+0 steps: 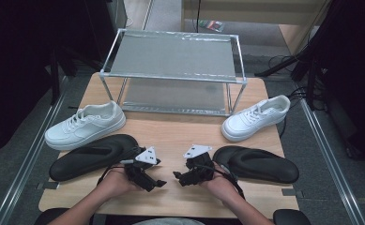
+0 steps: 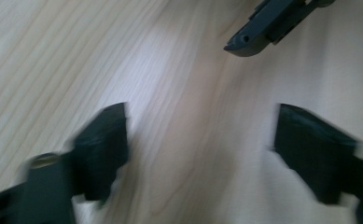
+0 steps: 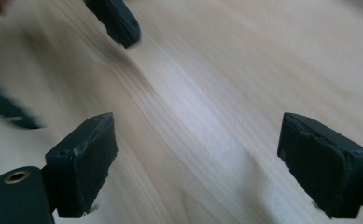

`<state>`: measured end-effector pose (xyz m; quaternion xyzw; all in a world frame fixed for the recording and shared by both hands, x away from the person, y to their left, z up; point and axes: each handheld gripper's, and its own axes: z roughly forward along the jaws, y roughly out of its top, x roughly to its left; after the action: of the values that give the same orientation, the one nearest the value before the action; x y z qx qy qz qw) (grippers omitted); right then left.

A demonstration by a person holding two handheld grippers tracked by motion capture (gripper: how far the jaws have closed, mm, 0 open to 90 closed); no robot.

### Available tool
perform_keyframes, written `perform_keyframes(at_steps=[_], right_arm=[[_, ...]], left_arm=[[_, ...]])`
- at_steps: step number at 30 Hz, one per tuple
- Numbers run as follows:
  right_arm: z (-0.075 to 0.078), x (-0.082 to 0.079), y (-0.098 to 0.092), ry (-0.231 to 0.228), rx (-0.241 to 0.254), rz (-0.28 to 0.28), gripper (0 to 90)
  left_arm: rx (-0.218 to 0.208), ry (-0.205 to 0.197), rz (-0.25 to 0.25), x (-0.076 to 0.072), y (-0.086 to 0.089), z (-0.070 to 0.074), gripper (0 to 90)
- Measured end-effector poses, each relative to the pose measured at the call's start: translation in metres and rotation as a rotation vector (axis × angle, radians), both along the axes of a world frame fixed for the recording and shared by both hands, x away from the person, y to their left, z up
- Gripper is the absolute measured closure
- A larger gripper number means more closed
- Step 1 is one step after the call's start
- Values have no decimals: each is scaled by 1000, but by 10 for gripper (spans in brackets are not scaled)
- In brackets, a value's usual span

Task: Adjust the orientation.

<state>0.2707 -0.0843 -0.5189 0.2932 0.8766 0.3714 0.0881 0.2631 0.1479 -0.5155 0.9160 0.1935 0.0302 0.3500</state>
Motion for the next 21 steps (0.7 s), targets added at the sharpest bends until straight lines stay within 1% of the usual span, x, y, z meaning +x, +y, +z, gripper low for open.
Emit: perform_keyframes(at_steps=[1, 2, 4, 5, 6, 9, 10, 11, 13, 14, 15, 16, 17, 18, 19, 20, 21], right_arm=[[7, -2, -3, -31, 14, -1, 132], [10, -2, -4, -49, 16, 8, 130], [15, -3, -7, -82, 1, 20, 130], [16, -3, -10, -84, 1, 28, 129], [17, -3, -11, -74, 12, 33, 129], [18, -3, -13, -55, 17, 13, 128], [18, -3, -14, -61, 23, 20, 128], [19, -4, -14, -55, 31, 21, 127], [21, -5, -14, -37, 48, 31, 126], [22, -5, -15, -36, 58, 47, 126], [23, -5, -15, -33, 65, 57, 126], [25, -5, -16, -12, 61, 67, 126], [25, -5, -17, 1, 60, 72, 126], [25, -6, -17, 12, 57, 65, 127], [26, -6, -16, 20, 55, 67, 131], [26, -6, -16, 22, 51, 70, 135], [26, -6, -16, 12, 47, 69, 140]], left_arm=[[1, -9, 4, -1, 0, 2, 261], [12, -16, 13, -1, 1, 6, 275], [-3, 2, 43, -1, 3, 11, 338], [-4, 13, 58, 0, 4, 13, 355], [-7, 20, 66, 0, 5, 16, 373], [-27, 22, 62, 0, 10, 20, 409], [-33, 32, 72, -1, 11, 21, 411], [-42, 48, 72, -1, 12, 22, 425], [-44, 39, 80, 0, 14, 23, 425], [-50, 31, 78, 0, 15, 24, 430], [-68, 35, 71, 0, 16, 24, 436], [-70, 34, 65, 1, 16, 25, 437], [-67, 43, 63, 2, 17, 25, 439], [-60, 64, 61, 3, 16, 25, 445], [-52, 93, 65, 4, 16, 25, 460], [-40, 123, 82, 5, 16, 25, 472], [-29, 158, 99, 6, 17, 25, 492]])
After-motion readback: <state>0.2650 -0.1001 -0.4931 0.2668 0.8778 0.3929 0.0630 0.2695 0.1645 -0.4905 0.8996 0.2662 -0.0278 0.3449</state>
